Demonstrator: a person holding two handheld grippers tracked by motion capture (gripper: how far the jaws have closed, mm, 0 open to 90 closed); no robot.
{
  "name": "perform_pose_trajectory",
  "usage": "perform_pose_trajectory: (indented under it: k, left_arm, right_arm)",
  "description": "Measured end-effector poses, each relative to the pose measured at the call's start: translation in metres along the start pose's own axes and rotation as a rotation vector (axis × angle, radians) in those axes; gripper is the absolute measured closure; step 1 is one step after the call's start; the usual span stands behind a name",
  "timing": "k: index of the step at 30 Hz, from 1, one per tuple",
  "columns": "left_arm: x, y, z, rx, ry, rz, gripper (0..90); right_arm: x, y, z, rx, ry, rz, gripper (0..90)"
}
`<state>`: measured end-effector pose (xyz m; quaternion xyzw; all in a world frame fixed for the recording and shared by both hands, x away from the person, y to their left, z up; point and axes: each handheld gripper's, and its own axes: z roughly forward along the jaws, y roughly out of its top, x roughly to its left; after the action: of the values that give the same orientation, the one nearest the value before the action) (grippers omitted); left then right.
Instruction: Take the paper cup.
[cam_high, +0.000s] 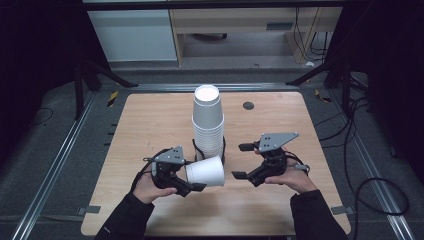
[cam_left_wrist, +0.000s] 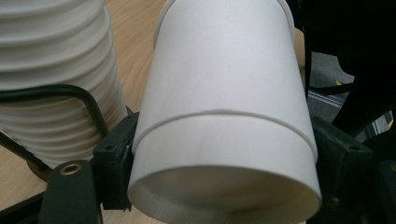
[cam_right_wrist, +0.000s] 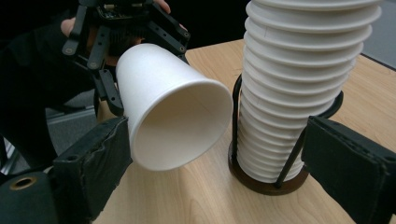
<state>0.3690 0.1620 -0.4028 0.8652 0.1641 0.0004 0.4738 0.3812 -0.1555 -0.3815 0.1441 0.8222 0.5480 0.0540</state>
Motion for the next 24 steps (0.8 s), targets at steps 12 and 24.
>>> perform_pose_trajectory:
  k: [12,24]
  left_arm:
    - [-0.002,0.002,0.001,-0.06,-0.006,-0.006,21.7]
    - [-0.005,0.005,0.006,-0.107,-0.035,0.016,21.6]
  right_arm:
    - [0.003,-0.028,-0.01,-0.111,-0.034,0.118,11.1]
    - [0.01,-0.033,0.0,-0.106,0.084,0.139,3.7]
